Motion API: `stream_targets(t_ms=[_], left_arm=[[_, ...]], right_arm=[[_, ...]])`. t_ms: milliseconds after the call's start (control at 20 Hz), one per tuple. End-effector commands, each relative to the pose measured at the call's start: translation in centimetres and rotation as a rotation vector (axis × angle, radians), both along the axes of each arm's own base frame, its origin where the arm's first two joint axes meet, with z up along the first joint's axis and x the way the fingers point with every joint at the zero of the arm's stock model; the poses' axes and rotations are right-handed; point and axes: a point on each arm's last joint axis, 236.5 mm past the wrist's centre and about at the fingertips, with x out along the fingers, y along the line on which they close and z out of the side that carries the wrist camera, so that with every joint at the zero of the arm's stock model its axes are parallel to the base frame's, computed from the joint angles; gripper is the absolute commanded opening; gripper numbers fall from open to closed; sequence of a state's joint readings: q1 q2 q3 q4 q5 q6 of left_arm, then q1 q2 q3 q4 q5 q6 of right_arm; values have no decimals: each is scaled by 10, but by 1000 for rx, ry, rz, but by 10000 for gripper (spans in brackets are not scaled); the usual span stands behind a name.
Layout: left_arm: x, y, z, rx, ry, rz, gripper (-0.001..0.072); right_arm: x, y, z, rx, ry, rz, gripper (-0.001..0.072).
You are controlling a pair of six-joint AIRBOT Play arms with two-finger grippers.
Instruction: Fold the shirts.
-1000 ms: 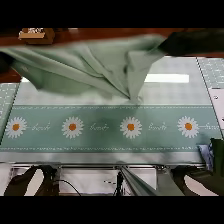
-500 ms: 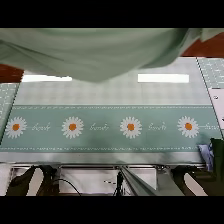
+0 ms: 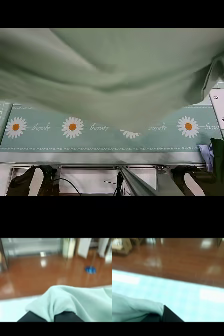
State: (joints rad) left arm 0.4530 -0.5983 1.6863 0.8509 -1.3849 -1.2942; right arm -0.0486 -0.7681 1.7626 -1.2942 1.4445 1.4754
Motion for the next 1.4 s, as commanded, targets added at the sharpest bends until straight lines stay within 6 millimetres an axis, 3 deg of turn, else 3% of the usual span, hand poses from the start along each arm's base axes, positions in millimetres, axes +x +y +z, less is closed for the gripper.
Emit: stream_targets(t_ms=[0,100,200,300,400,550,700,800,950,1100,1300,1350], left_arm=[[-9,-8,-57,1,227,-60,32],[-3,-9,-100,-34,371,-103,31],[6,-9,-140,-81,485,-134,31],[12,-11,-183,-130,602,-160,31],[15,-11,-227,-160,706,-183,31],[20,-9,-276,-212,796,-181,31],[37,-1,-299,-263,779,-123,31],[55,8,-303,-286,723,-68,31],[67,16,-319,-317,719,-24,32],[67,16,-344,-350,794,-24,32],[62,13,-369,-375,865,-25,31],[62,11,-370,-373,868,-30,31]], right_arm=[[-17,-36,-53,-105,243,-112,27],[-15,-46,-86,-146,412,-127,27],[3,-31,-114,-133,534,-44,27],[38,-14,-141,-99,612,42,27],[81,-18,-176,-100,683,39,27],[147,-20,-236,-124,729,81,27],[209,-19,-281,-102,680,71,27],[247,-21,-296,-79,598,38,28],[288,-4,-305,49,501,28,28],[299,21,-324,193,528,58,28],[292,31,-358,222,631,82,36],[290,32,-359,224,640,87,115]])
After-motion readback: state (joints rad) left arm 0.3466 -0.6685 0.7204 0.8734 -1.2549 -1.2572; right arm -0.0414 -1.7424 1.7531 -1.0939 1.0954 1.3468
